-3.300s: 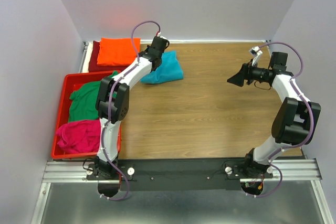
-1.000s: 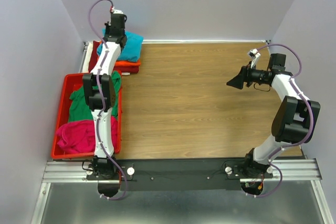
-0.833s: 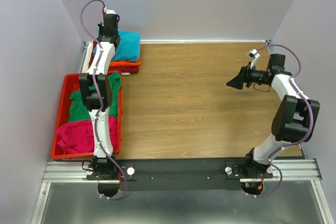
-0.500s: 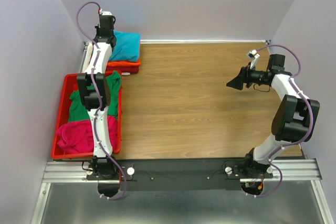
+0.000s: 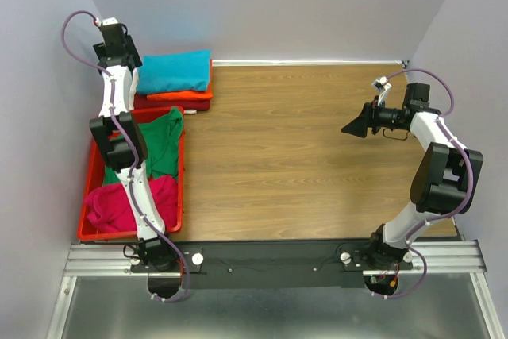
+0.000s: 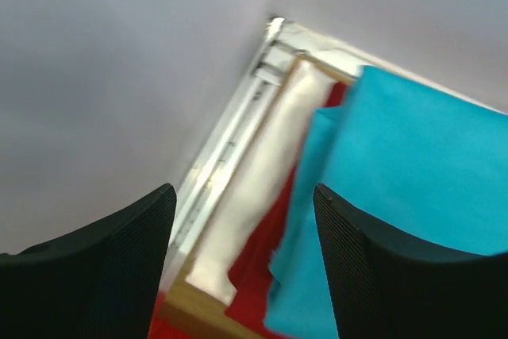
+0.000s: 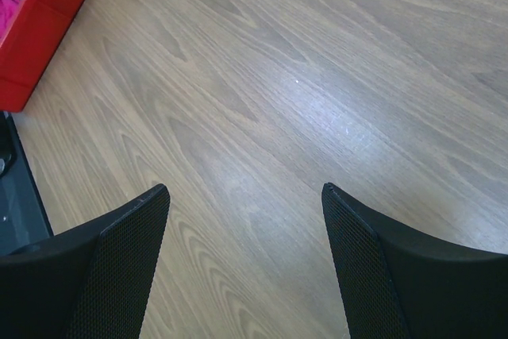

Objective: Fold and stack the t-shirts
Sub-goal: Neatly place the folded tshirt to the corner

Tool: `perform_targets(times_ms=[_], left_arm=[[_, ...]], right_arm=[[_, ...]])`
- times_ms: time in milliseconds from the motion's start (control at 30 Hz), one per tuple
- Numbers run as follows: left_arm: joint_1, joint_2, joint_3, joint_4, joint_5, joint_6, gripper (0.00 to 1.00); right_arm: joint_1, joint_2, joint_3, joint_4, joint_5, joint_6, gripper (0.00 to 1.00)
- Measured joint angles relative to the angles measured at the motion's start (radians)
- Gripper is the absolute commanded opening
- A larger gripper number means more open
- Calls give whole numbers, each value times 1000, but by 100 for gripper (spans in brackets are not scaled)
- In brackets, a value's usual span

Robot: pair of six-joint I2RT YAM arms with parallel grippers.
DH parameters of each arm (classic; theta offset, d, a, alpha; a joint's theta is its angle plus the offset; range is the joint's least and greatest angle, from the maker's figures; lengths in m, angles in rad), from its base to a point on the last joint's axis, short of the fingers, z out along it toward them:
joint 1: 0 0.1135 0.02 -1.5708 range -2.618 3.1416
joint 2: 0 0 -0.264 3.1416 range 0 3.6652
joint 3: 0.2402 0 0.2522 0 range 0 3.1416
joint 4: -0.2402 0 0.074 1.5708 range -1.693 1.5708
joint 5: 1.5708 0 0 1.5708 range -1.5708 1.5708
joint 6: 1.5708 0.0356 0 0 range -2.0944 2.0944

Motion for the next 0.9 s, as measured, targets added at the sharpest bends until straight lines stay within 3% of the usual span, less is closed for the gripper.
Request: perform_targets(times_ms=[167,200,300,467,567,900], left_arm=[[-9,-188,-129,85,299,-4,45],[-12,-208,-132,103,363,-11,29],[-22,-238,-131,183,618,-79,6],[-20,-190,-194,328,960,-242,3],[-19,-101,-221,373,1083,-330,3],[1,70,-374,350,1143,-402,3]], right_arm=[[0,0,0,-10,-3,-11,84],[0,0,0,-10,-3,-13,84],[0,0,0,-13,-4,-14,84],[0,2,0,-14,-6,-21,84],[0,2,0,-19,-8,-27,84],[0,5,2,-37,-11,-40,85]])
